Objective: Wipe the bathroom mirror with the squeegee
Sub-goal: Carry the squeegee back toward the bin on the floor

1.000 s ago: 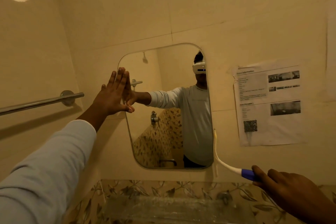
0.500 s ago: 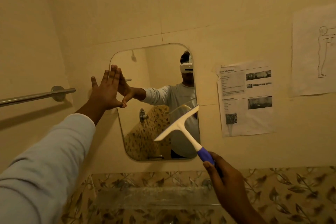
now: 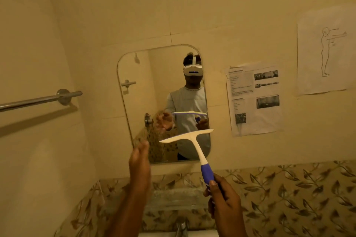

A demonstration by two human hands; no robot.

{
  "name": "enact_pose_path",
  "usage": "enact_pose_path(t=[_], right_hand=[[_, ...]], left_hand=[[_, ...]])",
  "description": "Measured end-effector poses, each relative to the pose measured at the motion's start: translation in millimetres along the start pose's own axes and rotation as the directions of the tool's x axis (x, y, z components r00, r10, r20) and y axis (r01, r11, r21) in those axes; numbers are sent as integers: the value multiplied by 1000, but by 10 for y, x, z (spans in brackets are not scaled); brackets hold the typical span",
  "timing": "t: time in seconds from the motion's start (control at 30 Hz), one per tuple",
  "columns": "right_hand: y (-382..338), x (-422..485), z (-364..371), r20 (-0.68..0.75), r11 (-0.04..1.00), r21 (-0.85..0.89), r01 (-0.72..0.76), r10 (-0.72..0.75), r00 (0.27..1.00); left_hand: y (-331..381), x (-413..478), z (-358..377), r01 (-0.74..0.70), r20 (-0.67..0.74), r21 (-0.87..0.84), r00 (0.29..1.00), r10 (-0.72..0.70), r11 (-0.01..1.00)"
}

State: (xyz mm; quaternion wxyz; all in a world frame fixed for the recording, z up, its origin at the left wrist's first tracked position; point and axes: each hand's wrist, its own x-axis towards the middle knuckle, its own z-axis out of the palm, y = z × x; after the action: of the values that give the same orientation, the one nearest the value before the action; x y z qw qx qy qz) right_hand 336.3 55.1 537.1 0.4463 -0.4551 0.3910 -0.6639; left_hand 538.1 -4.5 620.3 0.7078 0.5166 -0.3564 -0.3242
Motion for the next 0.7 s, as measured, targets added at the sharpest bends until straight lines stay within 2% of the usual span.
enact_pose_path(t=[0.1, 0.2, 0.33, 0.53, 0.7], right_hand=[[-10, -150, -2, -10, 999, 29, -20, 20, 1000], [-34, -265, 43, -33, 999, 32, -22, 23, 999], [2, -443, 140, -18, 999, 11, -37, 38, 999], [66, -702, 251, 3, 997, 5, -80, 80, 997], [71, -853, 318, -11, 979, 100, -177, 179, 984]], left_hand=[[-412, -633, 40, 347, 165, -105, 930, -328, 932], [-446, -986, 136, 503, 322, -84, 830, -455, 860], [-254, -1148, 253, 444, 441, -115, 824, -355, 889], [-211, -1149, 252, 334, 356, -113, 893, -276, 936], [-332, -1128, 224, 396, 391, -163, 867, -309, 904]])
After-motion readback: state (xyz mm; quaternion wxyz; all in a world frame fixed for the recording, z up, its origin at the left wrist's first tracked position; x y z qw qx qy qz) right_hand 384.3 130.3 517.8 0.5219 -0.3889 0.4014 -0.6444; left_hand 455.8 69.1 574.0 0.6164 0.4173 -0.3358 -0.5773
